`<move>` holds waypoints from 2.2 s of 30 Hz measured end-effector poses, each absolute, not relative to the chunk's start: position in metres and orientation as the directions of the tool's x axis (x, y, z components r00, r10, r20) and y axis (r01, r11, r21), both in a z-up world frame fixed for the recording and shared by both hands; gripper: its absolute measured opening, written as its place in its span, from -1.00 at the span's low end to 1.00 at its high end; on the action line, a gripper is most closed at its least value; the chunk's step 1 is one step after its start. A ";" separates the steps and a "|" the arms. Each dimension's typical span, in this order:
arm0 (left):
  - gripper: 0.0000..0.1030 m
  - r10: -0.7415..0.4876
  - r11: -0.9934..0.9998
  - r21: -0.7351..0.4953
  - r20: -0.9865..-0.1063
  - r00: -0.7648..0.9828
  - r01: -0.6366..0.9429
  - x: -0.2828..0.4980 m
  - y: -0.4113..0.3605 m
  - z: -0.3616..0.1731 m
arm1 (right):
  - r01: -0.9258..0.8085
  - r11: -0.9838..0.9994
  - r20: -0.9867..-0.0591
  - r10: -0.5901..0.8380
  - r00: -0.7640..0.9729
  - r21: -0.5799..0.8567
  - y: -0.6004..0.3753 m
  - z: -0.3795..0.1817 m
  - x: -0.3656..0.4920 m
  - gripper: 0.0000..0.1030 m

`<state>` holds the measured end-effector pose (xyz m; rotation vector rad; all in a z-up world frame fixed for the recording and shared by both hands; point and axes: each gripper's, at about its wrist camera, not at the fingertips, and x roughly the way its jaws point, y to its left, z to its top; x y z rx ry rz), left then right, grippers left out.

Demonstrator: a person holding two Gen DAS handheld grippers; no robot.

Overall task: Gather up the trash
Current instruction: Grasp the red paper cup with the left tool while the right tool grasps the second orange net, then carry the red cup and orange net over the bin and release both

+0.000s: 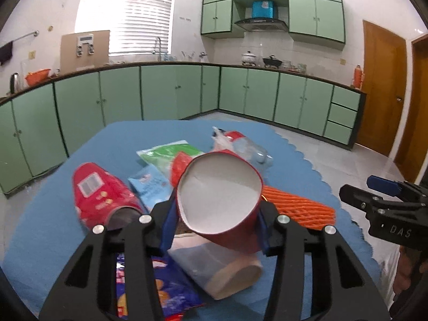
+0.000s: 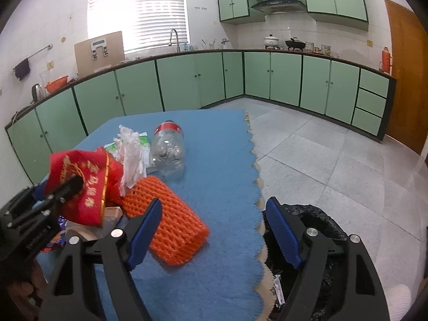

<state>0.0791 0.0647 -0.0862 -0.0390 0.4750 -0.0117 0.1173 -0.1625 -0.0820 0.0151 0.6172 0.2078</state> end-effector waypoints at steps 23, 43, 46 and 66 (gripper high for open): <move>-0.11 0.035 0.996 -0.050 -0.488 0.872 -0.068 0.085 0.088 -0.100 | -0.237 0.967 -0.641 0.240 0.729 0.093 -0.139 -0.113 0.130 -0.82; -0.11 -0.101 0.995 -0.059 -0.394 0.913 0.084 0.092 0.030 -0.047 | -0.123 0.991 -0.462 0.133 0.877 0.053 -0.190 -0.022 0.108 -0.82; -0.11 -0.136 0.991 -0.059 -0.384 0.913 0.123 0.098 0.011 -0.043 | -0.093 0.994 -0.453 0.108 0.885 0.054 -0.202 -0.019 0.106 -0.82; 0.00 -0.380 0.919 -0.087 -0.460 0.802 0.385 0.157 -0.123 -0.094 | 0.178 0.982 -0.514 -0.122 0.849 0.061 -0.319 -0.052 0.101 -0.82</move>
